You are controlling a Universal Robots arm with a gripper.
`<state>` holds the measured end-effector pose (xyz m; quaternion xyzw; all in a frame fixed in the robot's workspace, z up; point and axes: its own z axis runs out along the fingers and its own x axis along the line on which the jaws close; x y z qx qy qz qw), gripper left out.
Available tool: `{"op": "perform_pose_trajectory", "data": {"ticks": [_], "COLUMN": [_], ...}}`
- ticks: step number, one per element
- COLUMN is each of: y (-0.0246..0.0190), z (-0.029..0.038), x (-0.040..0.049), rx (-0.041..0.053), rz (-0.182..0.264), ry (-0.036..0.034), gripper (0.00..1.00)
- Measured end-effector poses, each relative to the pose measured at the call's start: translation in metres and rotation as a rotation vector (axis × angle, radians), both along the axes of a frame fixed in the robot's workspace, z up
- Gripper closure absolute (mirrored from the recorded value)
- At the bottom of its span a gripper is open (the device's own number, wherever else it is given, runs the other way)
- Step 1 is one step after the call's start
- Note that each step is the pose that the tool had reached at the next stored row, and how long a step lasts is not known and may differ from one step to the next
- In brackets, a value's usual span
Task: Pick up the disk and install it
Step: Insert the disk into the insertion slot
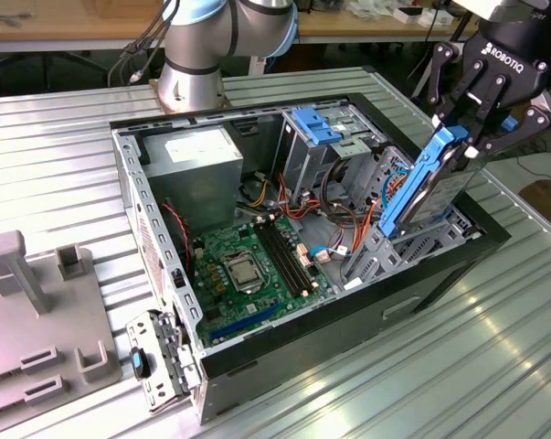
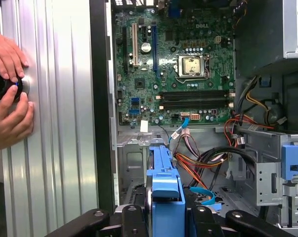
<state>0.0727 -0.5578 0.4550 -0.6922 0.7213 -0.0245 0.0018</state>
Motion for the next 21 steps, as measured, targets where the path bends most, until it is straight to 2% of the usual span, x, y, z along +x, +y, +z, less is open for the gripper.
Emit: {"op": "perform_pose_trajectory", "data": {"ticks": [21], "y": [0.0], "z": [-0.0106], "x": [0.0003], "rx": [0.0], "rz": [0.0], "ry": [0.0], "gripper": [0.63]}}
